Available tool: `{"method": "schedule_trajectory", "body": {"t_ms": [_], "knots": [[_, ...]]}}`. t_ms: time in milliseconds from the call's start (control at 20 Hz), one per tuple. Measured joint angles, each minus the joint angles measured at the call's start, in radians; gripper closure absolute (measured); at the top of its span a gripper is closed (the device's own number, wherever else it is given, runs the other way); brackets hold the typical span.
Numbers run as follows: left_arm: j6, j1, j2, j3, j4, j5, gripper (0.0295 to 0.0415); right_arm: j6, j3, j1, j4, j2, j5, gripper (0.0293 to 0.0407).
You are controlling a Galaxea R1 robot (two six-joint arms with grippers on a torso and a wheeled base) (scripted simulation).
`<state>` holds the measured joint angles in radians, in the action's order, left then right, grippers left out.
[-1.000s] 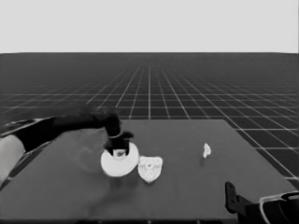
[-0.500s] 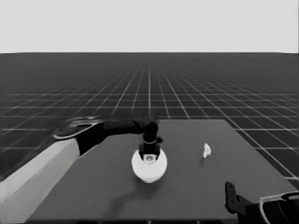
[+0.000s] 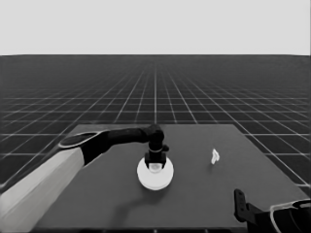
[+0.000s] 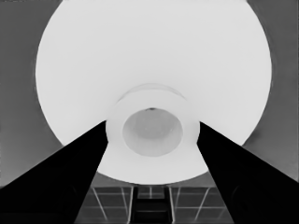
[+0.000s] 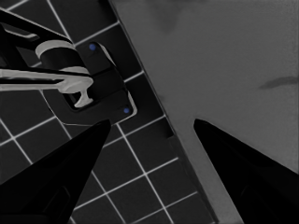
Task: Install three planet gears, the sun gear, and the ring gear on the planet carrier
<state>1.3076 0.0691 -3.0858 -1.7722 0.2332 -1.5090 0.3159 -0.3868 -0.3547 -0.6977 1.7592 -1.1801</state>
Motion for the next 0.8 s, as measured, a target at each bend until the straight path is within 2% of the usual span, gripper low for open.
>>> {"method": "schedule_trajectory", "body": {"t_ms": [800], "knots": [[-0.135,0.001,0.001,-0.001,0.001,-0.001,0.0362,0.000,0.000,0.000,0.000,0.000,0.000,0.0315]]}}
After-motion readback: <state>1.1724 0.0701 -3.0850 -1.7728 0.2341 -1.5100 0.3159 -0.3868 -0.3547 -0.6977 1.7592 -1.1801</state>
